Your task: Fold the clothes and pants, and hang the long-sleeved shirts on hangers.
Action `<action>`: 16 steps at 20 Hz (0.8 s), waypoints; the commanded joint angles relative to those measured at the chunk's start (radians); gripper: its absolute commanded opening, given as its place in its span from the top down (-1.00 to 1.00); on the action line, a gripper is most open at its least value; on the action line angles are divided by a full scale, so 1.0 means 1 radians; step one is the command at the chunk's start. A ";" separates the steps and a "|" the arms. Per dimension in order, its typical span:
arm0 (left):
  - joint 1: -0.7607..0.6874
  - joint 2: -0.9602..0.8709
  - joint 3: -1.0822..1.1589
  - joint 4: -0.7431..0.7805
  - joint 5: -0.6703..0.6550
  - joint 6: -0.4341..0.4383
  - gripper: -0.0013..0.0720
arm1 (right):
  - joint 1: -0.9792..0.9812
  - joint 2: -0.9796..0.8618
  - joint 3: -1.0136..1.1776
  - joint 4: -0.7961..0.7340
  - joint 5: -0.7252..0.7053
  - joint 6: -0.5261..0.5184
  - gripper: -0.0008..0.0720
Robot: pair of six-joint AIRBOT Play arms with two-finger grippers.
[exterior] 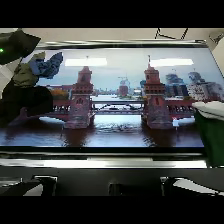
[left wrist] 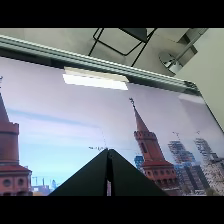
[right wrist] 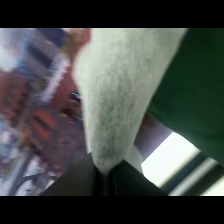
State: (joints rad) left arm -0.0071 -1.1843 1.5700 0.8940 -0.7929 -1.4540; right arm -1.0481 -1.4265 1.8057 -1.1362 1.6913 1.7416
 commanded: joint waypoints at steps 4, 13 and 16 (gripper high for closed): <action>-0.001 0.000 0.000 0.000 0.008 0.000 0.88 | -0.001 0.003 -0.114 -0.402 0.107 -0.005 0.86; -0.001 0.000 0.000 -0.015 0.008 -0.004 0.88 | -0.001 0.003 -0.454 -0.492 -0.103 -0.016 0.86; -0.001 0.000 0.000 -0.015 0.008 -0.004 0.88 | -0.001 0.003 -0.492 -0.537 -0.128 -0.014 0.85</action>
State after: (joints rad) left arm -0.0071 -1.1843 1.5700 0.8822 -0.7856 -1.4548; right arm -1.0485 -1.4239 1.3670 -1.6257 1.6096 1.7290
